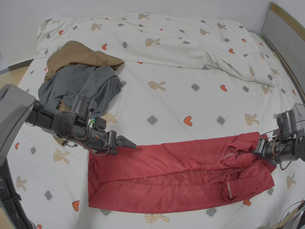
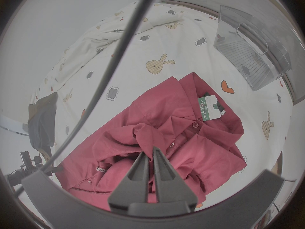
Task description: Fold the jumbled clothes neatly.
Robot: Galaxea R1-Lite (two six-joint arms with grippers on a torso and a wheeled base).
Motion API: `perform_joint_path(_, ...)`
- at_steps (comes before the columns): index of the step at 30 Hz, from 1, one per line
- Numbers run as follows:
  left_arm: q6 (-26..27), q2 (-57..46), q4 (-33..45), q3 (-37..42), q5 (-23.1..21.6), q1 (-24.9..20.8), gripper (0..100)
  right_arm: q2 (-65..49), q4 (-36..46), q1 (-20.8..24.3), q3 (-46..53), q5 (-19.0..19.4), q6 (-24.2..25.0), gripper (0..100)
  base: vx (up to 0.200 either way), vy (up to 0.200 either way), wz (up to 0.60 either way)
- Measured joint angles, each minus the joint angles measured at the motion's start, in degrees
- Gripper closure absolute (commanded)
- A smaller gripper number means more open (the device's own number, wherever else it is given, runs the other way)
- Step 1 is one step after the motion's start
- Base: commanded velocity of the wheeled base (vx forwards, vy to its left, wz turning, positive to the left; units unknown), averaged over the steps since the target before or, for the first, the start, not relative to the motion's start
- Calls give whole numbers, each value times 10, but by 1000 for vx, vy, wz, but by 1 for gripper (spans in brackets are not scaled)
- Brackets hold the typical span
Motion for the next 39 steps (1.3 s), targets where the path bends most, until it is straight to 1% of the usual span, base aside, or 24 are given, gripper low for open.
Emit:
perform_joint_path(4,0,14,2,-6,0,16,0,22,0,-12,-12,-1,1,100,0,0,0)
perform_joint_path(8,0,16,2,-4,0,23,0,38,0,-18,-19,-2,1,100,0,0,0)
perform_joint_path(9,0,15,3,-3,0,23,0,40,-1,-19,-19,-2,0,0,0,0,0)
perform_joint_path(18,0,6,3,6,0,25,0,39,-1,-18,-21,-5,0,0,0,0,0)
perform_joint_path(24,1,2,3,9,0,24,0,-18,3,-13,-18,5,1,0,0,0,0)
perform_joint_path(26,1,0,2,10,0,23,0,-46,7,-4,-13,19,2,0,0,0,0)
perform_joint_path(28,2,-2,2,12,0,23,0,-71,10,11,-4,42,2,0,0,0,0)
perform_joint_path(31,2,-8,2,16,0,21,0,-98,13,38,14,91,3,0,0,0,0)
perform_joint_path(33,2,-12,1,19,0,18,0,-107,14,52,23,115,3,0,0,0,0)
perform_joint_path(36,2,-19,0,24,0,15,0,-101,13,62,28,135,3,0,0,0,0)
perform_joint_path(39,2,-26,0,28,0,12,0,-75,12,66,26,143,2,0,0,0,0)
